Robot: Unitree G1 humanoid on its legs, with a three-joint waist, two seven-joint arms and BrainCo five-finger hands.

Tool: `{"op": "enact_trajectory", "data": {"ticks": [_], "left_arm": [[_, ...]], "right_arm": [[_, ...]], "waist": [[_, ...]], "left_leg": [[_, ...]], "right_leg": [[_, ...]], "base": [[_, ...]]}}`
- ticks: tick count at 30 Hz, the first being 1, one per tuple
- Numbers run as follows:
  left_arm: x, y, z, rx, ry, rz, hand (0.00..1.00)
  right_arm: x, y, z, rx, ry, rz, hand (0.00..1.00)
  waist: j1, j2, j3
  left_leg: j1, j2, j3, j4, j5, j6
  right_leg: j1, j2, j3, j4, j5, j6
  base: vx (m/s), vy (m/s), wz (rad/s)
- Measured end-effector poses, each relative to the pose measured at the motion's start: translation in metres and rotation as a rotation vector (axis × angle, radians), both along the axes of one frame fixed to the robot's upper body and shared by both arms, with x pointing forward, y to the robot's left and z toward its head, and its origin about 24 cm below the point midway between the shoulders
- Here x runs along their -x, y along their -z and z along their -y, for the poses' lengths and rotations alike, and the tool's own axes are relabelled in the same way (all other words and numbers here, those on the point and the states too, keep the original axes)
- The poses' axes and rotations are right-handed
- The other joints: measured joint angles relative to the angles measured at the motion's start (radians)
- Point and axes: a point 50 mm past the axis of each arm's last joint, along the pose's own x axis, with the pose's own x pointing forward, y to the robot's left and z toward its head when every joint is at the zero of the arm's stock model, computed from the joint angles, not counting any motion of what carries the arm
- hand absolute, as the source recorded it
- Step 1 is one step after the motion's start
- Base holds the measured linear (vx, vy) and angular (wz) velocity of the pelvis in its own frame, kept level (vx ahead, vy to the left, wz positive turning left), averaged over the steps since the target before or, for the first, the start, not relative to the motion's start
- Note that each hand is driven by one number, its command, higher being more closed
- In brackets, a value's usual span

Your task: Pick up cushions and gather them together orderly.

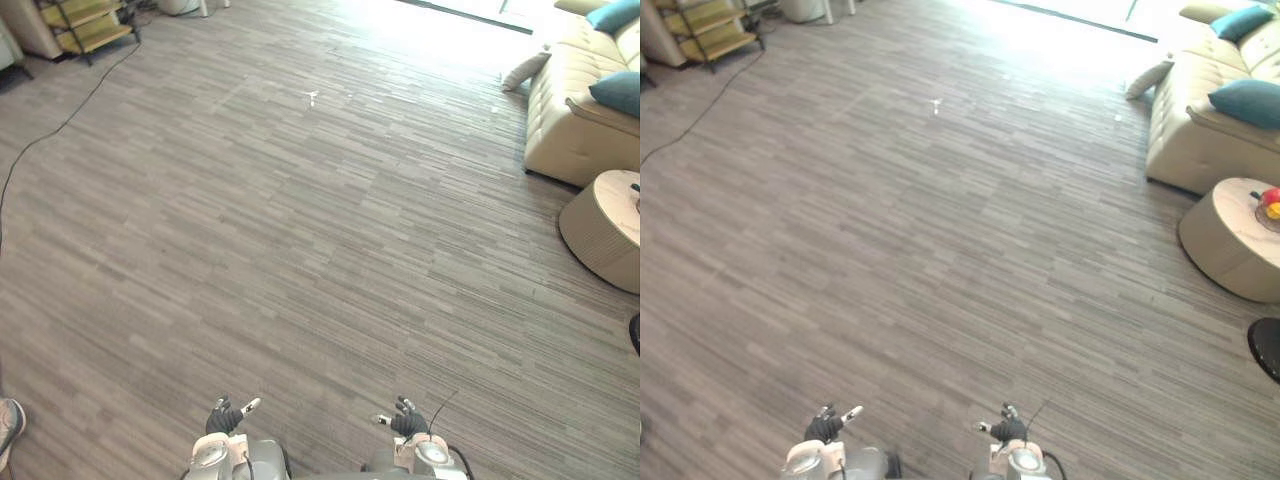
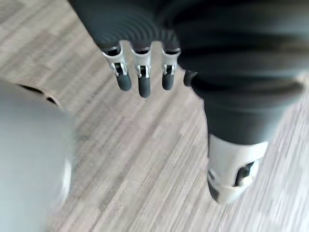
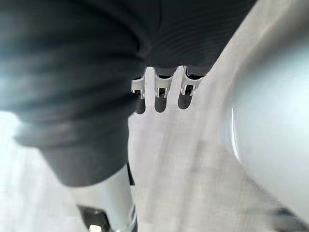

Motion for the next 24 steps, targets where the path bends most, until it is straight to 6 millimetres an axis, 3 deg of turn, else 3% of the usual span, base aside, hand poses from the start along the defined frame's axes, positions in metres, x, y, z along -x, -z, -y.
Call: {"op": "enact_trajectory", "data": {"ticks": [1,2,3,4,6,7,9,10,11,12,13,15,16,17,18,19,20,21,22,24], "left_arm": [[0.000,0.001,0.002,0.003,0.016,-0.008,0.00],[0.002,0.002,0.004,0.000,0.040,-0.020,0.00],[0.004,0.002,0.002,-0.008,0.050,-0.023,0.00],[0.006,0.003,-0.001,-0.012,0.047,-0.030,0.00],[0.009,0.005,0.007,0.008,0.034,-0.045,0.00],[0.009,0.005,0.011,0.013,0.041,-0.046,0.00],[0.004,0.004,0.016,0.037,0.012,-0.025,0.00],[0.003,0.003,0.016,0.044,-0.009,-0.010,0.00],[0.000,0.001,0.014,0.038,-0.015,0.004,0.00],[-0.006,-0.004,0.005,0.012,-0.015,0.039,0.00],[-0.007,-0.005,0.004,0.008,-0.016,0.044,0.00],[-0.013,-0.010,0.000,-0.004,-0.018,0.087,0.00],[-0.016,-0.012,0.000,-0.007,-0.020,0.106,0.00],[-0.016,-0.013,-0.001,-0.009,-0.024,0.111,0.00],[-0.013,-0.011,-0.002,-0.009,-0.030,0.098,0.00],[-0.004,-0.007,-0.001,0.003,-0.057,0.073,0.00],[-0.004,-0.007,-0.005,-0.004,-0.062,0.072,0.00],[-0.004,-0.008,-0.010,-0.019,-0.059,0.071,0.00],[-0.004,-0.008,-0.010,-0.014,-0.070,0.069,0.00],[-0.002,-0.007,-0.011,-0.011,-0.089,0.062,0.00]], "right_arm": [[-0.004,-0.002,0.003,0.010,-0.001,0.010,0.00],[-0.004,-0.002,0.008,0.021,0.000,0.009,0.00],[-0.001,0.000,0.009,0.023,0.002,-0.007,0.00],[0.005,0.003,0.011,0.026,0.005,-0.034,0.00],[0.008,0.003,0.020,0.040,0.029,-0.043,0.00],[0.007,0.002,0.023,0.042,0.040,-0.036,0.00],[0.003,-0.001,0.029,0.060,0.040,-0.023,0.00],[0.003,-0.001,0.029,0.061,0.040,-0.027,0.00],[0.004,0.000,0.026,0.053,0.041,-0.034,0.00],[0.010,0.004,0.015,0.024,0.044,-0.055,0.00],[0.011,0.005,0.012,0.018,0.043,-0.060,0.00],[0.009,0.006,0.005,0.000,0.040,-0.067,0.00],[0.008,0.006,0.005,-0.001,0.042,-0.068,0.00],[0.010,0.007,0.005,-0.003,0.046,-0.075,0.00],[0.015,0.010,0.006,-0.001,0.053,-0.098,0.00],[0.019,0.013,0.009,0.012,0.052,-0.121,0.00],[0.019,0.013,0.009,0.011,0.050,-0.123,0.00],[0.019,0.013,0.003,-0.002,0.050,-0.123,0.00],[0.022,0.014,0.001,-0.008,0.051,-0.127,0.00],[0.022,0.015,-0.003,-0.016,0.041,-0.129,0.00]], "waist": [[-0.014,0.002,0.002],[-0.023,-0.006,0.002],[-0.023,-0.020,-0.001],[-0.026,-0.033,-0.001],[-0.027,0.010,-0.024],[-0.032,0.026,-0.023],[-0.030,0.075,-0.010],[-0.027,0.088,0.003],[-0.024,0.082,0.014],[-0.010,0.039,0.017],[-0.010,0.030,0.015],[0.005,0.014,0.013],[0.018,0.014,0.015],[0.029,0.012,0.016],[0.041,0.016,0.014],[0.057,0.026,0.010],[0.058,0.019,0.005],[0.045,-0.006,-0.002],[0.044,-0.013,-0.006],[0.054,-0.030,-0.013]], "left_leg": [[0.039,0.005,-0.001,-0.033,0.001,-0.002],[0.092,0.001,-0.004,-0.088,0.002,-0.003],[0.132,-0.020,-0.013,-0.114,0.002,-0.004],[0.186,-0.030,-0.035,-0.125,0.002,-0.004],[0.196,0.023,-0.047,-0.032,0.031,-0.052],[0.140,0.049,-0.074,0.118,0.050,-0.081],[-0.031,0.120,-0.146,0.534,0.165,-0.164],[-0.098,0.161,-0.137,0.724,0.149,-0.180],[-0.135,0.180,-0.125,0.815,0.121,-0.168],[-0.234,0.182,-0.076,0.870,0.074,-0.131],[-0.258,0.181,-0.065,0.861,0.064,-0.116],[-0.389,0.157,-0.037,0.719,0.022,-0.065],[-0.445,0.121,-0.048,0.563,0.021,-0.058],[-0.470,0.078,-0.080,0.411,0.042,-0.070],[-0.476,0.035,-0.144,0.175,0.120,-0.103],[-0.466,0.018,-0.169,0.115,0.294,-0.123],[-0.460,-0.001,-0.164,0.122,0.304,-0.089],[-0.459,-0.021,-0.148,0.141,0.261,-0.076],[-0.464,-0.024,-0.137,0.176,0.219,-0.055],[-0.415,-0.027,-0.076,0.210,0.152,-0.021]], "right_leg": [[-0.045,0.011,-0.020,-0.118,0.017,0.007],[-0.076,0.027,-0.027,-0.341,0.107,0.025],[-0.083,0.030,-0.014,-0.460,0.171,0.029],[-0.080,0.038,0.030,-0.480,0.299,-0.033],[-0.087,0.062,0.031,-0.357,0.244,-0.084],[-0.076,0.071,0.026,-0.325,0.192,-0.085],[0.007,0.133,0.034,-0.352,0.136,-0.101],[0.090,0.172,0.045,-0.395,0.118,-0.112],[0.160,0.189,0.057,-0.427,0.107,-0.121],[0.300,0.195,0.091,-0.511,0.088,-0.123],[0.323,0.195,0.099,-0.532,0.088,-0.123],[0.421,0.193,0.150,-0.623,0.088,-0.123],[0.456,0.181,0.183,-0.659,0.084,-0.114],[0.476,0.163,0.205,-0.671,0.072,-0.094],[0.503,0.149,0.240,-0.696,0.053,-0.067],[0.552,0.140,0.299,-0.724,0.031,-0.040],[0.567,0.117,0.315,-0.729,0.021,-0.032],[0.569,0.084,0.315,-0.714,0.021,-0.028],[0.535,0.069,0.325,-0.662,0.027,-0.023],[0.449,0.044,0.365,-0.400,0.026,-0.006]], "base": [[0.61,-0.037,0.42],[0.61,-0.065,0.48],[0.65,-0.105,0.46],[0.73,-0.159,0.18],[0.75,-0.184,0.02],[0.85,-0.228,-0.08],[0.79,-0.176,-0.28],[0.57,-0.044,-0.43],[0.77,-0.052,-0.56],[0.73,-0.060,-0.40],[0.57,-0.050,-0.40],[0.50,0.025,-0.55],[0.66,0.146,-0.81],[0.63,0.229,-0.92],[0.63,0.308,-1.20],[0.54,0.290,-1.06],[0.58,0.275,-0.70],[0.58,0.262,-0.25],[0.58,0.253,-0.35],[0.55,0.260,-0.58]]}}
